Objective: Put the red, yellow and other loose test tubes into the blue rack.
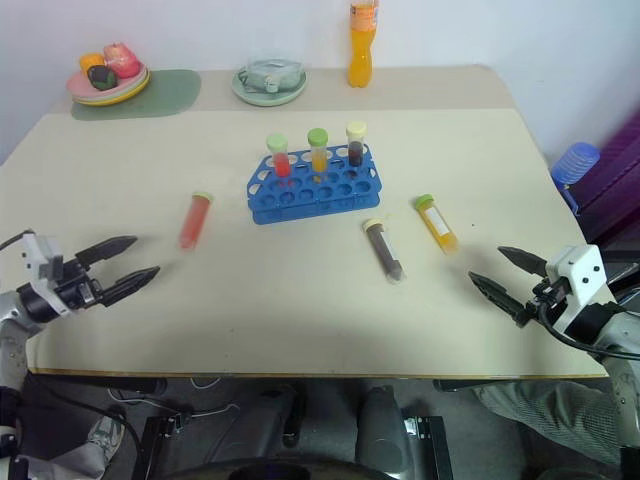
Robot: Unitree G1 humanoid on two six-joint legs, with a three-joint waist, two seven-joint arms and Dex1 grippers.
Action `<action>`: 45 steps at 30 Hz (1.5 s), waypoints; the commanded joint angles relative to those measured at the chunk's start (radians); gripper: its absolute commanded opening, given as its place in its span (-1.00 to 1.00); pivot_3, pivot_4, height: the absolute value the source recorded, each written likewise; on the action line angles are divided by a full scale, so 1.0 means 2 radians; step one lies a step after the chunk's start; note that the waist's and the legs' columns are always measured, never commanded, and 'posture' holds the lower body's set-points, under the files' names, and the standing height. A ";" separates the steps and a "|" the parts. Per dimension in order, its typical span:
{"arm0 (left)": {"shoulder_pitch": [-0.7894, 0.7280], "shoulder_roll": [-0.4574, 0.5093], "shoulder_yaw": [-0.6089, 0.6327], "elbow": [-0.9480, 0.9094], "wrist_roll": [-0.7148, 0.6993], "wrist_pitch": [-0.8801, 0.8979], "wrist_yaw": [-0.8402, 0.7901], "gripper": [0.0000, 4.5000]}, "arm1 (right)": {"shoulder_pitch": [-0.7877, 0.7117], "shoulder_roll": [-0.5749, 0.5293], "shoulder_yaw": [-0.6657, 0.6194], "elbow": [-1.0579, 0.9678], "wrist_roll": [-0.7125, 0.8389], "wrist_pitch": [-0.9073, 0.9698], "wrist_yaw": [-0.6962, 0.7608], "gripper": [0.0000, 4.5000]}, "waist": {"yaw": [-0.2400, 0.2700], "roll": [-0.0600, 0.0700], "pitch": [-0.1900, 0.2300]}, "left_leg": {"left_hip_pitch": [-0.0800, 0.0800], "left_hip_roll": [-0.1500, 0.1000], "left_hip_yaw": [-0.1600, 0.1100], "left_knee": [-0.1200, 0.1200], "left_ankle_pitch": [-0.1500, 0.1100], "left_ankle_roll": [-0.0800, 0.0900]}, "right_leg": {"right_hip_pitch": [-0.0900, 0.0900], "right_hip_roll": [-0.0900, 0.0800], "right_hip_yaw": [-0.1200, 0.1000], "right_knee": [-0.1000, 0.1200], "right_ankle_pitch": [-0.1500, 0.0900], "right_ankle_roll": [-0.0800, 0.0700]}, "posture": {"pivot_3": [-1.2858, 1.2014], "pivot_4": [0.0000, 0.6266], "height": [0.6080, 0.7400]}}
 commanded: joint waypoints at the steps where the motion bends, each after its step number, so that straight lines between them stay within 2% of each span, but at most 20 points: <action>1: -0.005 0.009 0.011 -0.018 -0.002 0.010 0.010 0.89 | 0.002 -0.003 -0.020 -0.004 0.006 -0.009 0.003 0.63 | 0.000 0.000 0.000 | 0.000 0.000 0.000 0.000 0.000 0.000 | 0.000 0.000 0.000 0.000 0.000 0.000 | 0.03 -0.52 1.00; 11: -0.026 -0.004 0.009 -0.023 -0.019 0.029 0.003 0.89 | 0.004 0.006 -0.020 -0.015 0.006 -0.011 -0.008 0.63 | 0.000 0.000 0.000 | 0.000 0.000 0.000 0.000 0.000 0.000 | 0.000 0.000 0.000 0.000 0.000 0.000 | 0.03 -0.52 1.00; 20: -0.039 -0.002 -0.003 -0.023 -0.022 0.034 -0.056 0.89 | 0.001 0.015 -0.019 -0.056 0.017 0.012 -0.036 0.63 | 0.000 0.000 0.000 | 0.000 0.000 0.000 0.000 0.000 0.000 | 0.000 0.000 0.000 0.000 0.000 0.000 | 0.03 -0.52 1.00; 23: -0.042 -0.001 -0.007 -0.027 -0.028 0.038 -0.085 0.89 | -0.010 0.018 -0.020 -0.080 0.017 0.041 -0.081 0.63 | 0.000 0.000 0.000 | 0.000 0.000 0.000 0.000 0.000 0.000 | 0.000 0.000 0.000 0.000 0.000 0.000 | 0.03 -0.52 1.00; 25: -0.045 -0.003 -0.013 -0.035 -0.027 0.036 -0.092 0.89 | -0.026 0.008 -0.011 -0.103 0.023 0.113 -0.131 0.63 | 0.000 0.000 0.000 | 0.000 0.000 0.000 0.000 0.000 0.000 | 0.000 0.000 0.000 0.000 0.000 0.000 | 0.03 -0.52 1.00; 27: -0.050 -0.006 -0.019 -0.040 -0.027 0.038 -0.093 0.89 | -0.047 -0.004 0.011 -0.125 -0.027 0.165 -0.197 0.63 | 0.000 0.000 0.000 | 0.000 0.000 0.000 0.000 0.000 0.000 | 0.000 0.000 0.000 0.000 0.000 -0.001 | 0.03 -0.52 1.00; 29: -0.055 -0.008 -0.028 -0.042 -0.023 0.036 -0.097 0.89 | -0.085 -0.029 0.049 -0.137 -0.063 0.236 -0.242 0.63 | 0.000 0.000 0.000 | 0.000 0.000 0.000 0.000 0.000 0.000 | -0.001 0.000 0.000 0.000 0.000 -0.001 | 0.03 -0.52 1.00; 34: -0.069 -0.009 -0.042 -0.044 -0.024 0.039 -0.105 0.89 | -0.256 -0.077 0.142 -0.077 -0.035 0.398 -0.215 0.63 | -0.003 0.001 0.000 | -0.002 0.000 0.001 0.000 0.000 0.000 | -0.001 0.000 0.000 0.000 0.001 -0.001 | 0.03 -0.52 1.00; 37: -0.081 -0.007 -0.048 -0.040 -0.024 0.041 -0.112 0.89 | -0.351 -0.097 0.208 -0.013 -0.048 0.439 -0.175 0.63 | -0.003 0.001 0.000 | -0.003 0.000 0.001 0.001 0.000 0.000 | -0.002 0.000 0.000 0.000 0.001 -0.001 | 0.03 -0.52 1.00; 41: -0.098 -0.006 -0.055 -0.035 -0.025 0.052 -0.118 0.89 | -0.515 -0.101 0.333 0.115 -0.086 0.500 -0.112 0.63 | -0.004 0.001 0.001 | -0.005 0.000 0.001 0.001 0.000 0.000 | -0.003 0.000 0.000 0.000 0.001 -0.001 | 0.03 -0.52 1.00; 45: -0.095 -0.008 -0.058 -0.044 -0.028 0.063 -0.122 0.89 | -0.594 -0.083 0.411 0.205 -0.122 0.498 -0.061 0.63 | -0.005 0.001 0.001 | -0.007 0.000 0.001 0.001 0.001 -0.001 | -0.005 0.000 -0.001 0.000 0.002 -0.001 | 0.03 -0.52 1.00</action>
